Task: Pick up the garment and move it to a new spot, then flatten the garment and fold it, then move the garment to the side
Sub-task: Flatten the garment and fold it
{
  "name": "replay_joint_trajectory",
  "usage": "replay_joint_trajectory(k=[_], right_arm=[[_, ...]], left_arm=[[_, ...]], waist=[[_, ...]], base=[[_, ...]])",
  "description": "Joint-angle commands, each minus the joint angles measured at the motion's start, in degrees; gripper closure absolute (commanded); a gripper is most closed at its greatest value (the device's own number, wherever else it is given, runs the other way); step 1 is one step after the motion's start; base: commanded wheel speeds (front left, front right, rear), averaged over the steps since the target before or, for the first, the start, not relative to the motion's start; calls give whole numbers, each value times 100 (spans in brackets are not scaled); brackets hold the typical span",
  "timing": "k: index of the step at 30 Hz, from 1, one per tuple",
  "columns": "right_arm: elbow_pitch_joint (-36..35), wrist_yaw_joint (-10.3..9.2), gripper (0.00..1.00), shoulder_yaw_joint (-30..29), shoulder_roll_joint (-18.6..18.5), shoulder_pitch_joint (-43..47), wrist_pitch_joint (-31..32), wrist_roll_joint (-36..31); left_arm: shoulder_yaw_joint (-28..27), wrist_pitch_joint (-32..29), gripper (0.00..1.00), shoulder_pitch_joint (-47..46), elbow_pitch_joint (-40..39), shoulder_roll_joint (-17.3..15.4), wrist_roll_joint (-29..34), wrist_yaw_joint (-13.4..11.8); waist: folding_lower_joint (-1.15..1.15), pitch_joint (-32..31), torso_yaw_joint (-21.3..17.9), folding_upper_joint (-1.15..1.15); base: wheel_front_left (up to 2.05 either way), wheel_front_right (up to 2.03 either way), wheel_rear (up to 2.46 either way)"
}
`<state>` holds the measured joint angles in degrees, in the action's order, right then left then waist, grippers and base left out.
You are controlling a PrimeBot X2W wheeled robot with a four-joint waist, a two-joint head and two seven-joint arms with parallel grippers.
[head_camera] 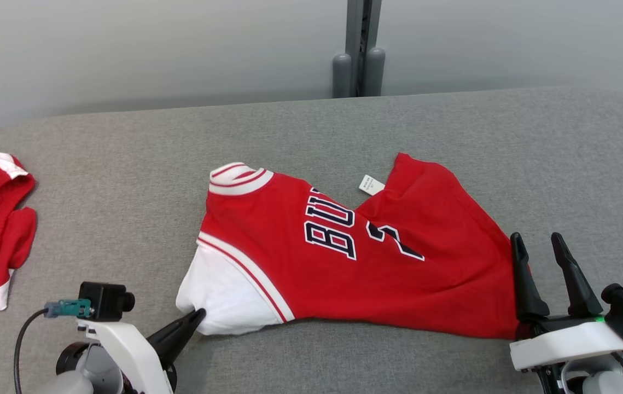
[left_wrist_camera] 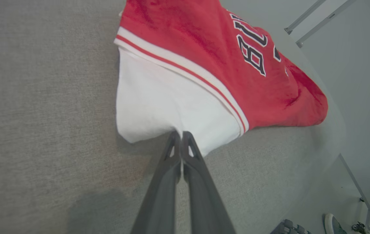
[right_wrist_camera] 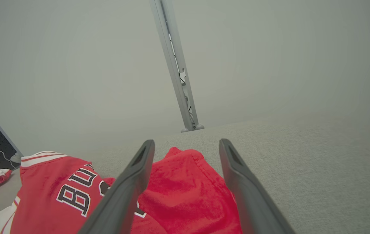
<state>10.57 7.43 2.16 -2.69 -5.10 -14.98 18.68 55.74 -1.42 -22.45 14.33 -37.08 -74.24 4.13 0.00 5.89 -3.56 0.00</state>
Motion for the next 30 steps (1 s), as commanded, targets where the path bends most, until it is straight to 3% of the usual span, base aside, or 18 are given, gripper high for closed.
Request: replay_joint_trajectory(k=[1, 12, 19, 20, 21, 22, 30], right_arm=[[46, 12, 0, -43, -40, 80, -17, -9], [265, 12, 0, -276, -41, 98, -17, -190], [328, 12, 0, -258, -41, 20, -17, -202], [337, 12, 0, -249, -41, 12, -17, -197], [349, 12, 0, -242, -41, 3, -17, -188], [358, 12, 0, -231, -41, -4, -17, -180], [321, 12, 0, -136, -40, 49, -17, -227]], left_arm=[[-46, 63, 100, 107, -96, -69, -28, -89], [-125, 401, 100, 873, -999, -212, -277, -780], [12, 315, 100, 1113, -1029, -166, -332, -861], [3, 333, 74, 1120, -994, -140, -337, -877], [-14, 367, 18, 1115, -948, -128, -327, -902], [-26, 392, 0, 1102, -900, -124, -300, -925], [-420, 1321, 0, 791, -832, -210, 268, -1114]], waist=[[0, -15, 98, 0], [0, -24, 596, 0], [0, 17, 677, 0], [0, 18, 673, 0], [0, 19, 665, 0], [0, 20, 653, 0], [0, -48, 556, 0]], base=[[0, 0, 0], [0, 0, 0], [0, 0, 0], [0, 0, 0], [0, 0, 0], [0, 0, 0], [0, 0, 0]])
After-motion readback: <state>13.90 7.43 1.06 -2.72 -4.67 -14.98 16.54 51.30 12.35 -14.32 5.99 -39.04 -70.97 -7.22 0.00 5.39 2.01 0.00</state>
